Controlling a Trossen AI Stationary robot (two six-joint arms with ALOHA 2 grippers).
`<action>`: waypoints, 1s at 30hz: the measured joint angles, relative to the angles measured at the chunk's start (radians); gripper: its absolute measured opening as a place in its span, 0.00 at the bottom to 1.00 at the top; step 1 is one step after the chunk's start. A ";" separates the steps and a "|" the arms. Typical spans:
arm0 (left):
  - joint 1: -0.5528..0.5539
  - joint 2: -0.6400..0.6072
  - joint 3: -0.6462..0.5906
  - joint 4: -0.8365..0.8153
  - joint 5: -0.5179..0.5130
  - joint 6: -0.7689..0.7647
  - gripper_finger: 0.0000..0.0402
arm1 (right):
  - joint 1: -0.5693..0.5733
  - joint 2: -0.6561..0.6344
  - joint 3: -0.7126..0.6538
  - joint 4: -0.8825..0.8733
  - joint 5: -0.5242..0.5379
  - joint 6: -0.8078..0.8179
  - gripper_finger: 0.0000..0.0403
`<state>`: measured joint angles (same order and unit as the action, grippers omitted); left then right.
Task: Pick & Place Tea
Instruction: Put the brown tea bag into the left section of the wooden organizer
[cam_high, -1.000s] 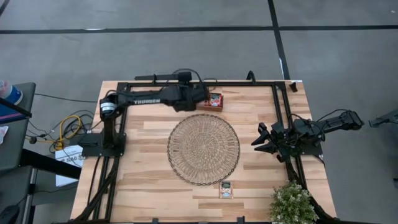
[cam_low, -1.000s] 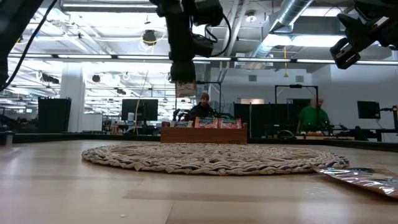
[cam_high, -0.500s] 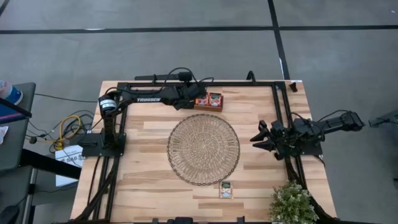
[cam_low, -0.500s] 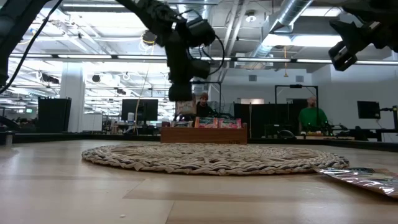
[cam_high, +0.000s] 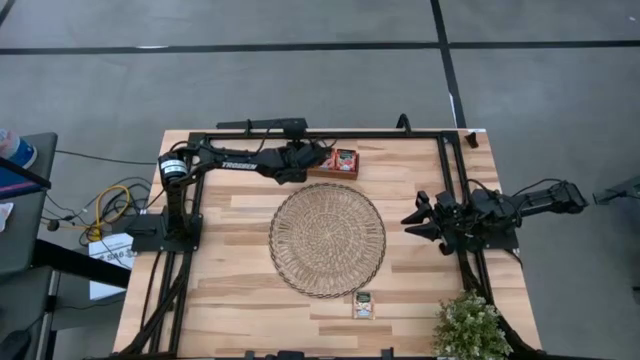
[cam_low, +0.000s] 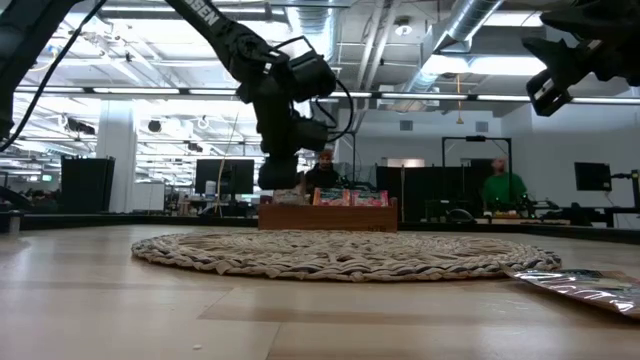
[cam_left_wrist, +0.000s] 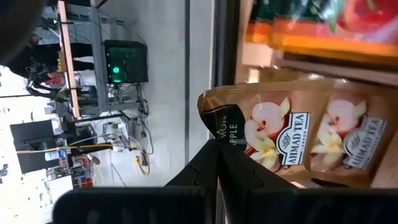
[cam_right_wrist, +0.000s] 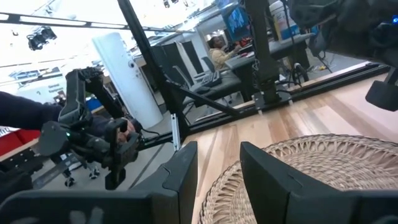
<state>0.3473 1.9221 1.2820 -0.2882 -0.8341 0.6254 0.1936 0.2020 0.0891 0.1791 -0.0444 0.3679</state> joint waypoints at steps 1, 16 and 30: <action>0.000 0.000 -0.007 0.002 0.000 0.000 0.00 | 0.000 0.000 0.000 0.000 0.000 0.003 0.28; -0.017 0.000 -0.027 0.003 0.070 -0.011 0.00 | 0.000 0.000 0.000 0.000 0.000 0.010 0.28; -0.042 0.000 -0.027 0.006 0.077 -0.016 0.00 | 0.000 0.000 0.000 0.000 0.000 0.010 0.28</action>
<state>0.3054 1.9224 1.2552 -0.2824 -0.7570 0.6090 0.1936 0.2016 0.0891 0.1791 -0.0441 0.3779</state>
